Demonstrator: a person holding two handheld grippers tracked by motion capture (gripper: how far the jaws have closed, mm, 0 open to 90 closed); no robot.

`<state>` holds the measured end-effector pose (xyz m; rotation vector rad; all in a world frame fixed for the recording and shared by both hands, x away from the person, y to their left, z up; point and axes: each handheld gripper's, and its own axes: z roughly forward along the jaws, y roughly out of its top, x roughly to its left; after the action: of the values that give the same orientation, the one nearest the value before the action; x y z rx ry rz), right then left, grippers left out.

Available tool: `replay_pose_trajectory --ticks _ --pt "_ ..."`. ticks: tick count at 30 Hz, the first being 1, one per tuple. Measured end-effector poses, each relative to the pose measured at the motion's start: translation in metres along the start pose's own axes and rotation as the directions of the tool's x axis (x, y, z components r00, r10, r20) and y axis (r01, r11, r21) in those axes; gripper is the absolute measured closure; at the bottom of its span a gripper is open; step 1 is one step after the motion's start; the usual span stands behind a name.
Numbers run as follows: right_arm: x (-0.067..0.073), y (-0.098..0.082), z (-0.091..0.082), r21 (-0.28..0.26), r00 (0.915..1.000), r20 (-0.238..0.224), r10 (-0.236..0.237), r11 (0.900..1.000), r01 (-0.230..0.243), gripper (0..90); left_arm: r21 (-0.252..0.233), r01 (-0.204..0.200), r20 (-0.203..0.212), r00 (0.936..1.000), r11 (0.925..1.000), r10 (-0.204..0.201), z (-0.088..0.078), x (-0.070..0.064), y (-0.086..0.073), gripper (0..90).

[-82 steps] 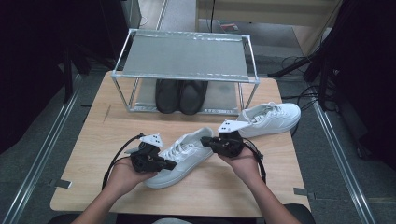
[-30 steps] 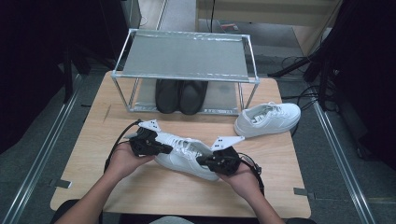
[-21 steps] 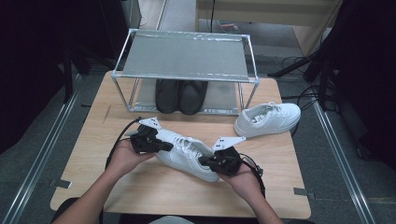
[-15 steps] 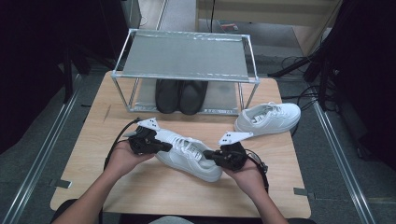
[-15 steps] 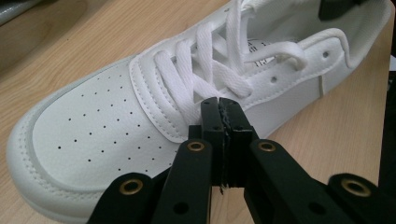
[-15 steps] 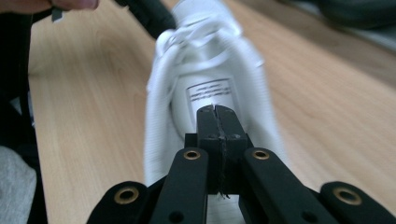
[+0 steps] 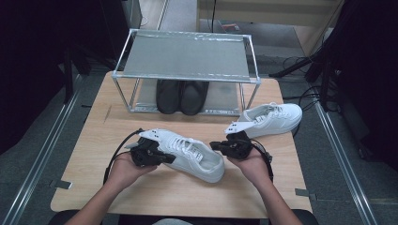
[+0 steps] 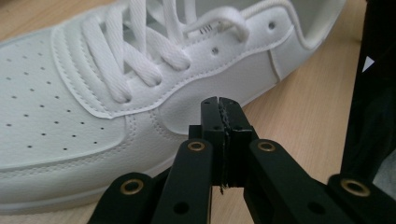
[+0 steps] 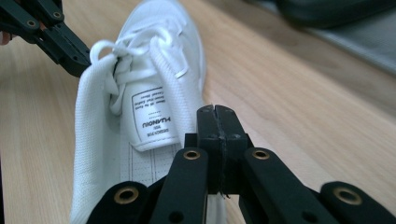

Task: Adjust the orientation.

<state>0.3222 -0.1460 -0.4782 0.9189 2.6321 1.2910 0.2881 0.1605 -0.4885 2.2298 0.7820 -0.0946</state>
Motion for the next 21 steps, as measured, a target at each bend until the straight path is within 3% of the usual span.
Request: replay_pose_trajectory --ticks 3,4,5,10,15,21 --pt "0.003 0.003 0.006 0.024 0.9998 -0.003 -0.018 1.0 0.018 90.0 0.025 0.009 -0.021 0.9998 0.9997 -0.008 0.01 0.004 -0.004 90.0" --pt "0.004 0.003 0.008 0.029 0.9997 -0.017 -0.02 0.999 0.02 90.0 0.014 0.02 0.0 0.9998 0.9997 -0.02 0.011 0.007 -0.005 90.0" --pt "0.006 0.003 0.01 0.034 0.9995 -0.015 -0.028 0.999 0.028 90.0 0.012 0.037 0.013 0.9992 0.9993 -0.037 0.01 0.01 -0.006 90.0" --pt "0.013 0.003 0.012 0.046 0.9981 -0.036 -0.05 0.998 0.051 90.0 0.006 0.06 -0.004 0.9982 0.9982 -0.06 0.005 0.014 -0.009 90.0" --pt "0.023 0.002 0.016 0.046 0.9955 -0.072 -0.062 0.997 0.065 90.0 0.011 0.069 -0.031 0.9972 0.9976 -0.068 -0.001 0.018 -0.011 90.0" --pt "0.035 0.002 0.021 0.045 0.994 -0.077 -0.077 0.996 0.081 90.0 0.012 0.069 -0.023 0.9974 0.9975 -0.069 -0.003 0.025 -0.012 90.0"
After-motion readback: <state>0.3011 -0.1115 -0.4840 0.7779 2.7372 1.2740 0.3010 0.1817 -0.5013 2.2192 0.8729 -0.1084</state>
